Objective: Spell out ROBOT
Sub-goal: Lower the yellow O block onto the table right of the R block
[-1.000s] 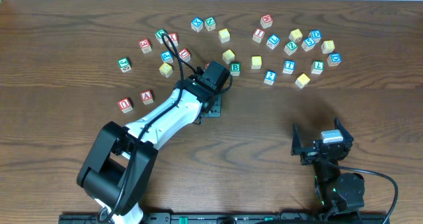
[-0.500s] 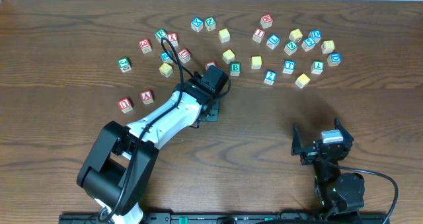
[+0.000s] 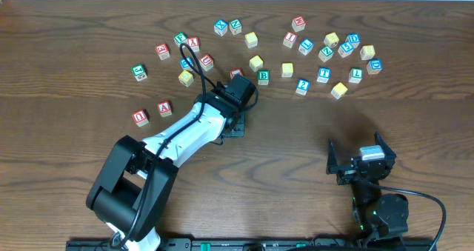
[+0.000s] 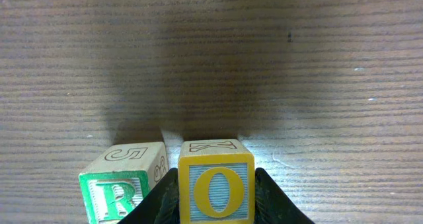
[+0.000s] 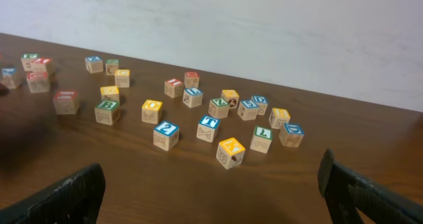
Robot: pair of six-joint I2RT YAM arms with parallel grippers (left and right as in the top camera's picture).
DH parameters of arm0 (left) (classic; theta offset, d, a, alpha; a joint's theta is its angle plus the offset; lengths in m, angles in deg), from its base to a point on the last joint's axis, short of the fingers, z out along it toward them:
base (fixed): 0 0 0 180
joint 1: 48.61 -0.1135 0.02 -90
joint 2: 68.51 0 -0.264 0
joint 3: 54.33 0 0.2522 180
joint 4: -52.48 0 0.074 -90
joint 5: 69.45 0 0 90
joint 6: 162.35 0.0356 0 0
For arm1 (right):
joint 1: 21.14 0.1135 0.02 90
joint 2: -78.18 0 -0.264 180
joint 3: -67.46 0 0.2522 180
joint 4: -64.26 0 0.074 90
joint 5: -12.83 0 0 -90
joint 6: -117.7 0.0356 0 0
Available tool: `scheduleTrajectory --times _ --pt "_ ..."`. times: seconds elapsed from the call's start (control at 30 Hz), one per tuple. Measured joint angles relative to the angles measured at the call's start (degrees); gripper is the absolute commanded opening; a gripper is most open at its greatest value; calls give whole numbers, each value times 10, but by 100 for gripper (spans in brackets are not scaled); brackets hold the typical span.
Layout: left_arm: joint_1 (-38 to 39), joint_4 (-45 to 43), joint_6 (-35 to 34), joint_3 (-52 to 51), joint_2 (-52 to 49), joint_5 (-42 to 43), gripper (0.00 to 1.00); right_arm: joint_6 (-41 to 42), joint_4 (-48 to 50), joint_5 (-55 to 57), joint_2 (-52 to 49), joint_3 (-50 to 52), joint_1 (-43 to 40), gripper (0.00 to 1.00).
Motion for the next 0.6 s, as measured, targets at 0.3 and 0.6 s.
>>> scheduleTrajectory --times 0.3,0.6 --pt "0 5 -12 -6 0 0 20 0 0 0 0 0 0 99" --pt "0 5 -13 -6 0 0 25 0 0 0 0 0 0 99"
